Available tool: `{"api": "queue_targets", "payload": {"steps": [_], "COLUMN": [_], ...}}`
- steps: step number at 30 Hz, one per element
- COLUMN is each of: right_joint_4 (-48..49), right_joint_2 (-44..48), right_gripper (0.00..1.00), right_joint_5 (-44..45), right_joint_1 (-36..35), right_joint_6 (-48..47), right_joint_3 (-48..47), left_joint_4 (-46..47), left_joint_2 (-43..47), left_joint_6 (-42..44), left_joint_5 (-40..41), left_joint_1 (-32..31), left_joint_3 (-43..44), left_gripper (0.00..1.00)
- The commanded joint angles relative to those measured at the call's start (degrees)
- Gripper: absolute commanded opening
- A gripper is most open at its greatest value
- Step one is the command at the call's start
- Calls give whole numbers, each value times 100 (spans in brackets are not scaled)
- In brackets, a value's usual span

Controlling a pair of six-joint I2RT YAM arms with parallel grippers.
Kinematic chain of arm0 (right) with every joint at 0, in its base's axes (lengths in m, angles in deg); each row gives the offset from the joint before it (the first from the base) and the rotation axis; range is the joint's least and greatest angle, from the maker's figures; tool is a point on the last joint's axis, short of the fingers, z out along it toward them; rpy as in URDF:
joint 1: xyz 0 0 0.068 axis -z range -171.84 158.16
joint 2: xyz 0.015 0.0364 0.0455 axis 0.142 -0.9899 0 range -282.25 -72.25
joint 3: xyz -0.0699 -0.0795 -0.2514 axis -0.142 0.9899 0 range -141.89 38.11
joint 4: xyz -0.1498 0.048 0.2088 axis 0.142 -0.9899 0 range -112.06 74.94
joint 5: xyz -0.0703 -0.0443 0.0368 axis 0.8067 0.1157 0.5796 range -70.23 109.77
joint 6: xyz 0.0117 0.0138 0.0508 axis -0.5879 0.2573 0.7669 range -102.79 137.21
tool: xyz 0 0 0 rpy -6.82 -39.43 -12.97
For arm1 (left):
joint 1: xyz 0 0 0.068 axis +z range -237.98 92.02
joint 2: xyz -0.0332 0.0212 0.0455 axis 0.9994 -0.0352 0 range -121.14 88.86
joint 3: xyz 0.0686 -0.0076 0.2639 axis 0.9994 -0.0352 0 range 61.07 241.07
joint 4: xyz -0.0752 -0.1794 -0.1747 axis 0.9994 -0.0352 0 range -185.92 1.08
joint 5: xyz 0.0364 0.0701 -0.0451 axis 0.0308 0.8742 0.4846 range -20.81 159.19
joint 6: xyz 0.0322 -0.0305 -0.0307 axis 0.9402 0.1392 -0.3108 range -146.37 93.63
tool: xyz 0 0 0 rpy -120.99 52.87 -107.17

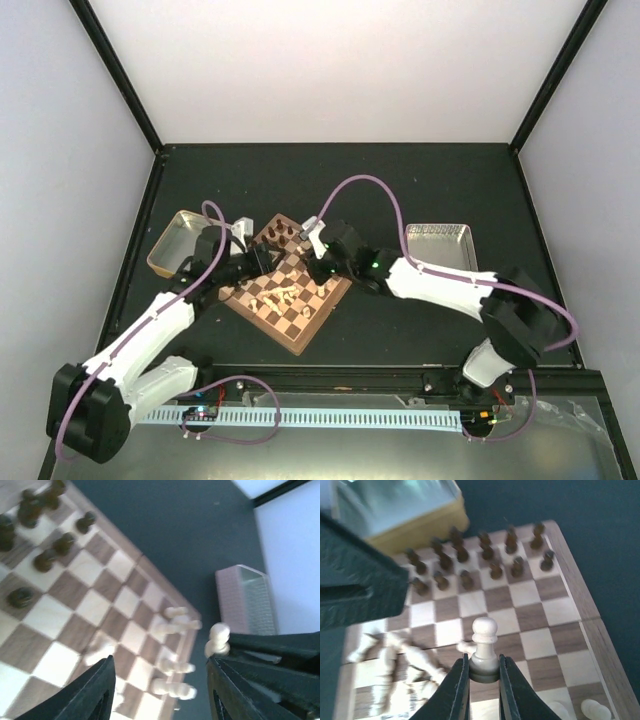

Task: Set up the chess pieces on the board
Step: Pick up the chess piece from the chessboard, then place the chess piece on the chessboard.

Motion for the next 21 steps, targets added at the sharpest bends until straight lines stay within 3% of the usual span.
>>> {"api": "queue_targets", "payload": {"steps": [1,4,8,10,13,15,17,21], "right_joint_4": [1214,1264,1306,1335,1334,1314,1295,1249], "right_joint_2": [721,989,1259,1345,1388,1385,1374,1371], "right_gripper": [6,6,6,6,6,6,6,6], "right_joint_5": [-852,-1194,-1561,-1621,-1619,-1636,-1685,-1774], "right_joint_1": [32,27,32,27,28,28,27,27], "right_joint_6": [-834,-1138,-1366,-1394,-1401,-1399,-1415,-1472], "right_joint_3": [505,659,801,839,852,846,845,837], "left_joint_4": [-174,-365,-623,-834,-1106,-1041,-1022,-971], "left_joint_2": [377,418,202,-1,-248,-229,-211,-257], "left_joint_6": [401,616,855,1038,1151,1156,1164,1128], "left_joint_5": [-1386,-2098,-3001,-3374,-3588,-3569,-3529,-3542], "left_joint_1": [222,323,346,352,355,355,355,356], "left_joint_3": [532,741,999,1159,1311,1295,1296,1304], "left_gripper": [56,63,64,59,38,29,25,27]}}
